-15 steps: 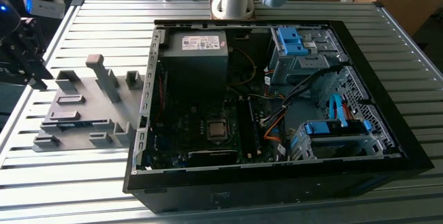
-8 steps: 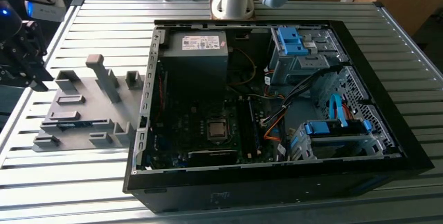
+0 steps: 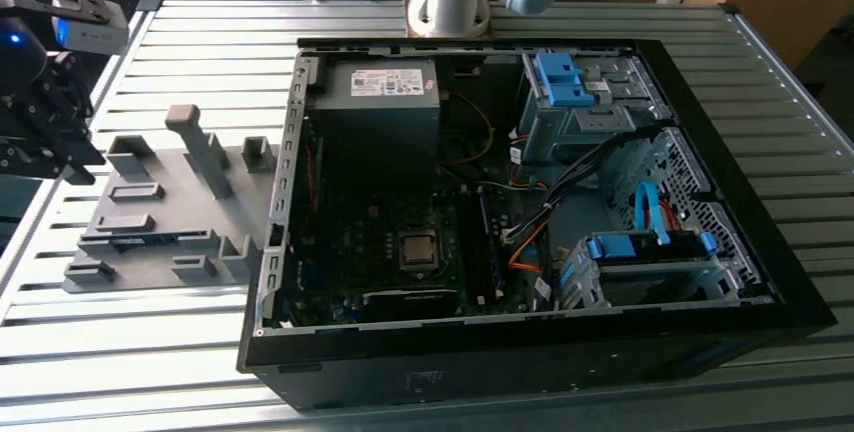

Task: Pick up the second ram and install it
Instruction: 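Pick up the second ram and move it above second insertion slot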

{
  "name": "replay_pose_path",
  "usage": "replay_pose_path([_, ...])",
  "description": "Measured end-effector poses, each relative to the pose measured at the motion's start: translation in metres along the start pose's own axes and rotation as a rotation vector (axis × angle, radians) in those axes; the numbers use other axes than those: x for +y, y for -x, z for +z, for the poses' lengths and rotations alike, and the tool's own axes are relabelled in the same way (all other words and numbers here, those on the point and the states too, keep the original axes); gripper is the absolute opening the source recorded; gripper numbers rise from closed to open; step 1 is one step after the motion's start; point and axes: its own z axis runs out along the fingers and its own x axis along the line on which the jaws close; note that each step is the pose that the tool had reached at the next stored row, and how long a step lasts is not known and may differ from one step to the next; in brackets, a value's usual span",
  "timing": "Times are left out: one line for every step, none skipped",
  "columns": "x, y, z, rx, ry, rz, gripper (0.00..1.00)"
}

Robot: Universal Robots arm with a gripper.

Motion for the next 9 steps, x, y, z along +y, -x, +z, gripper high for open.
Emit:
replay_pose_path([0.0001, -0.0002, 0.0015, -0.0001, 0.0000, 0.000, 0.31])
replay_pose_path([0.0002, -0.0004, 0.0031, 0.0000, -0.0001, 0.000, 0.31])
replay_pose_path([0.0003, -0.0005, 0.0046, 0.0003, 0.0000, 0.000, 0.31])
replay_pose_path([0.0003, -0.0007, 0.0063, 0.0007, -0.0001, 0.000, 0.31])
replay_pose_path([0.0003, -0.0009, 0.0079, 0.0011, -0.0001, 0.000, 0.31])
replay_pose_path([0.0003, -0.0011, 0.0096, 0.0015, 0.0000, 0.000, 0.31])
replay_pose_path([0.0003, -0.0013, 0.0113, 0.0018, -0.0001, 0.000, 0.31])
replay_pose_path([0.0003, -0.0015, 0.0130, 0.0020, -0.0002, 0.000, 0.31])
replay_pose_path([0.0003, -0.0017, 0.0146, 0.0023, -0.0002, 0.000, 0.31])
